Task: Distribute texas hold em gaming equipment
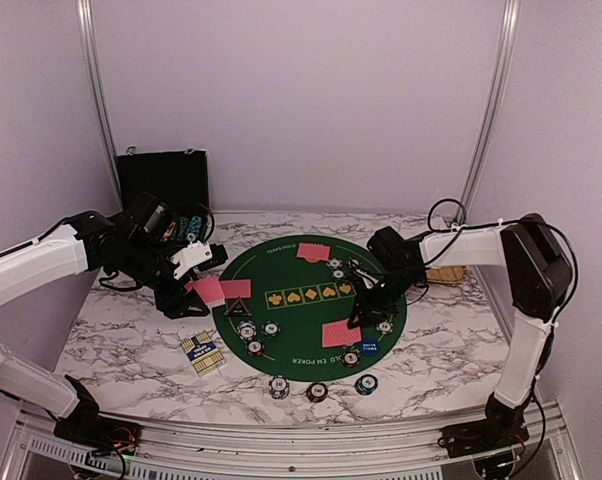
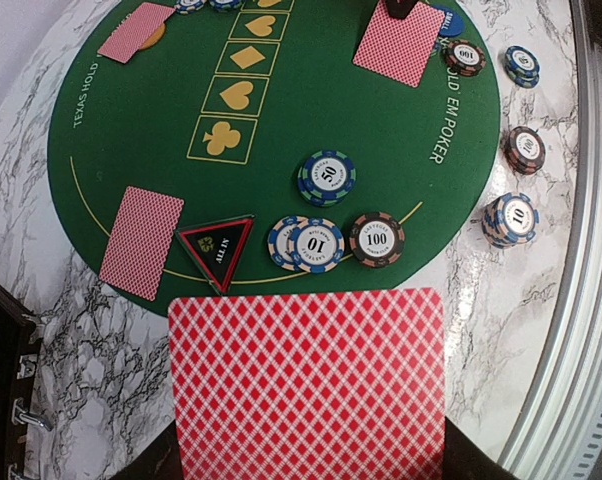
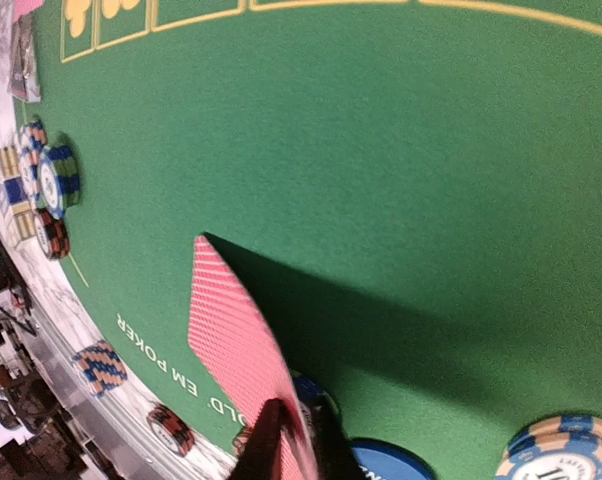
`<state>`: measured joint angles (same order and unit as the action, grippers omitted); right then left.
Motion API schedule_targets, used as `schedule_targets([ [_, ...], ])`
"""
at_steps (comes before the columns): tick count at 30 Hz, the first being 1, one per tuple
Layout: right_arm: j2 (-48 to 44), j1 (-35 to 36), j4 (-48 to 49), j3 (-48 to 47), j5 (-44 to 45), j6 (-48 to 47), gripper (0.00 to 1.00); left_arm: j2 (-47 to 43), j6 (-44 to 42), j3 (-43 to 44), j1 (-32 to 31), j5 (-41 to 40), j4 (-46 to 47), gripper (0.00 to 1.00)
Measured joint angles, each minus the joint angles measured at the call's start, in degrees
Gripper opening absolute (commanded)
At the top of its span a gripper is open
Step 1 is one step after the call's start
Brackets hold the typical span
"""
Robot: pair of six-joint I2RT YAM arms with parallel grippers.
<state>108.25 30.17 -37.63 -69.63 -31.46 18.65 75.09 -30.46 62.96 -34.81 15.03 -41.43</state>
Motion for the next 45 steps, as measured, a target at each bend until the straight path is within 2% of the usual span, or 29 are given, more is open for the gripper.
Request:
schedule_targets([
  [3,0.0,0.0,-0.9,0.0,1.8,-0.3,0.34,0.0,0.0,0.0,0.0,0.0,0.0,0.01],
  [8,0.0,0.0,-2.4,-0.4,4.0,-0.7,0.50,0.0,0.0,0.0,0.0,0.0,0.0,0.01],
  [12,-0.5,0.0,-3.7,-2.1,5.5,-0.6,0.71,0.0,0.0,0.0,0.0,0.0,0.0,0.01],
  [20,-5.6,0.1,-4.1,-6.5,7.7,1.9,0.97,0.0,0.0,0.0,0.0,0.2,0.0,0.01],
  [25,-7.9,2.4,0.9,-8.3,4.5,5.9,0.99,0.0,0.0,0.0,0.0,0.2,0.0,0.01],
  [32,-7.0,10.5,14.6,-8.6,-4.1,14.9,0.99,0.0,0.0,0.8,0.0,0.1,0.0,0.01],
  [38,-2.1,15.2,26.2,-10.5,-10.1,22.9,0.99,0.0,0.0,1.0,0.0,0.1,0.0,0.01],
  [45,5.3,18.1,35.4,-14.8,-14.1,29.5,0.99,0.0,0.0,1.0,0.0,0.1,0.0,0.01],
])
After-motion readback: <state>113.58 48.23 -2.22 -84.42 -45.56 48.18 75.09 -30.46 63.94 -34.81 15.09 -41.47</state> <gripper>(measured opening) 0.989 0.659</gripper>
